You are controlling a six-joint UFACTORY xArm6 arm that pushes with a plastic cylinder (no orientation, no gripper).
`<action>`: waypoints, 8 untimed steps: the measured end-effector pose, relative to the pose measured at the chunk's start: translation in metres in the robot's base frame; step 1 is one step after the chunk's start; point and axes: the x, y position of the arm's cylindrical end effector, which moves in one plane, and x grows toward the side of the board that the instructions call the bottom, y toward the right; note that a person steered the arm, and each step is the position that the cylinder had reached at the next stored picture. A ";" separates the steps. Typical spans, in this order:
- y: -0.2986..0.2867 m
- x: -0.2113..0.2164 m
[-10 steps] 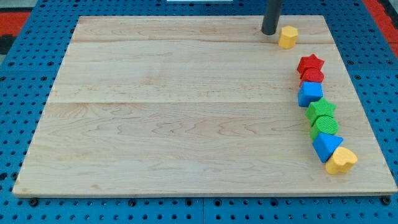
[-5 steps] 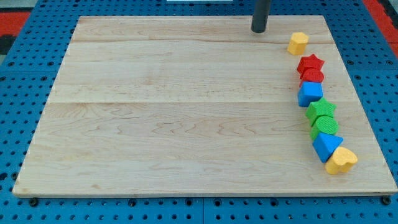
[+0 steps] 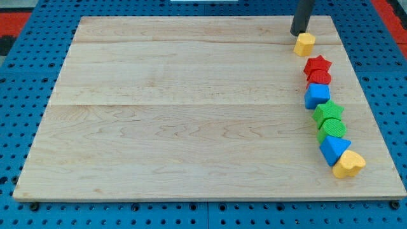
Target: Move the yellow hexagon above the red star to form a vertical line with all the blocks
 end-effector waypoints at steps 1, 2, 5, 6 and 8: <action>0.000 0.010; 0.000 0.025; 0.000 0.036; 0.003 0.036; 0.018 0.023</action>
